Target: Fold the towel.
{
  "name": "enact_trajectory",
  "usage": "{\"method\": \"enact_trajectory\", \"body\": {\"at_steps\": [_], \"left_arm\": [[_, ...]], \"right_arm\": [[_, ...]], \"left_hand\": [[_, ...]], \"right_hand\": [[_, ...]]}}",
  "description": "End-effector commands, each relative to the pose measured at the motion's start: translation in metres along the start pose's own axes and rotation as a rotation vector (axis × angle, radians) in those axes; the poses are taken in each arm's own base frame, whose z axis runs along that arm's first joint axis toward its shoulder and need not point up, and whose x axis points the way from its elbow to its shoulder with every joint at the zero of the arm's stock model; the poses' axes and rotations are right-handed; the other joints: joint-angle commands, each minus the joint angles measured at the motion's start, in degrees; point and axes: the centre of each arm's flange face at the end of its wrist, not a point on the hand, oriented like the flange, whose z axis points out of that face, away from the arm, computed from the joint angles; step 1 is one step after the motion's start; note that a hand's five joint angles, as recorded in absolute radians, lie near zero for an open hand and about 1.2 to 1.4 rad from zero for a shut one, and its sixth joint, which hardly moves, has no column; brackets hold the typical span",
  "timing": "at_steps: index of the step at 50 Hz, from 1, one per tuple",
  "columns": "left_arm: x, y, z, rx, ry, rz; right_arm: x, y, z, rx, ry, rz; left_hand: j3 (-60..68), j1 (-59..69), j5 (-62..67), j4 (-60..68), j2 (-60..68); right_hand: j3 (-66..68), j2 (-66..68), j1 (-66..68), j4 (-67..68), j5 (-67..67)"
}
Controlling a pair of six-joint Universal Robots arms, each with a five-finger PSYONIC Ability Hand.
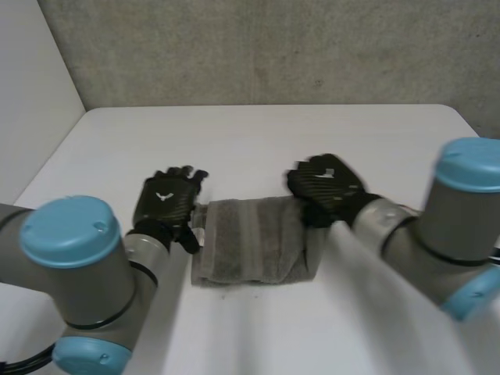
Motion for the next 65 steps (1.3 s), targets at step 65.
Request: {"method": "enact_trajectory", "body": {"at_steps": [65], "left_arm": [[-0.011,-0.104,-0.024,0.165,-0.037,-0.143]], "right_arm": [[0.073,-0.077,-0.011,0.152,0.301,0.195]], "left_hand": [[1.01,0.46,-0.99,0.95,1.21]], "right_hand": [[-57.99,-56.62,-48.78,-58.55,-53.98]]}}
